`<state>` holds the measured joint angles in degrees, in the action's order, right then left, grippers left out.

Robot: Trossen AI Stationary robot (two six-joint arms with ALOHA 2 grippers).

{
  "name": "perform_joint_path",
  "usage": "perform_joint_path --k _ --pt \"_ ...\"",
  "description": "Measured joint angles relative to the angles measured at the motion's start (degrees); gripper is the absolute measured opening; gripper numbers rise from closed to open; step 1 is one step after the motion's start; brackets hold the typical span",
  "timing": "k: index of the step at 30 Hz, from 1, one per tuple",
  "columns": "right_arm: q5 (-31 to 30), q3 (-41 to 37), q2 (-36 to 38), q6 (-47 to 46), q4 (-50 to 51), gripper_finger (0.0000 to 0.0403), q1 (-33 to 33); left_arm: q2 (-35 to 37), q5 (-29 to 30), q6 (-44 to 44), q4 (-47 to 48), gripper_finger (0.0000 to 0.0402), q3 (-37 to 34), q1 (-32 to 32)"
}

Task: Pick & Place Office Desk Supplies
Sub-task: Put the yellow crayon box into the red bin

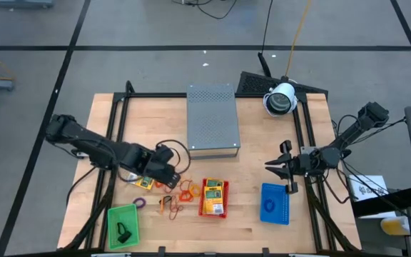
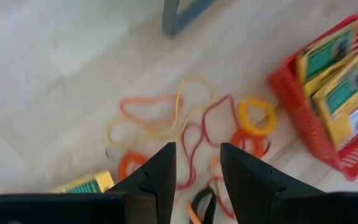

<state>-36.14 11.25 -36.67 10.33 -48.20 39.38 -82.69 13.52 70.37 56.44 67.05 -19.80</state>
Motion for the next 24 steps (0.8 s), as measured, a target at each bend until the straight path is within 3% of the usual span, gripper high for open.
perform_joint_path --k 6,24 --pt "-0.11 0.00 0.05 5.57 -4.69 0.0050 0.00 -5.53 -5.90 6.10 0.87 0.0131 0.00 -1.56" --pt "-0.07 0.00 1.60 8.83 -6.82 0.0050 -0.02 -10.78 -9.55 34.12 10.76 0.0131 0.00 -10.66"
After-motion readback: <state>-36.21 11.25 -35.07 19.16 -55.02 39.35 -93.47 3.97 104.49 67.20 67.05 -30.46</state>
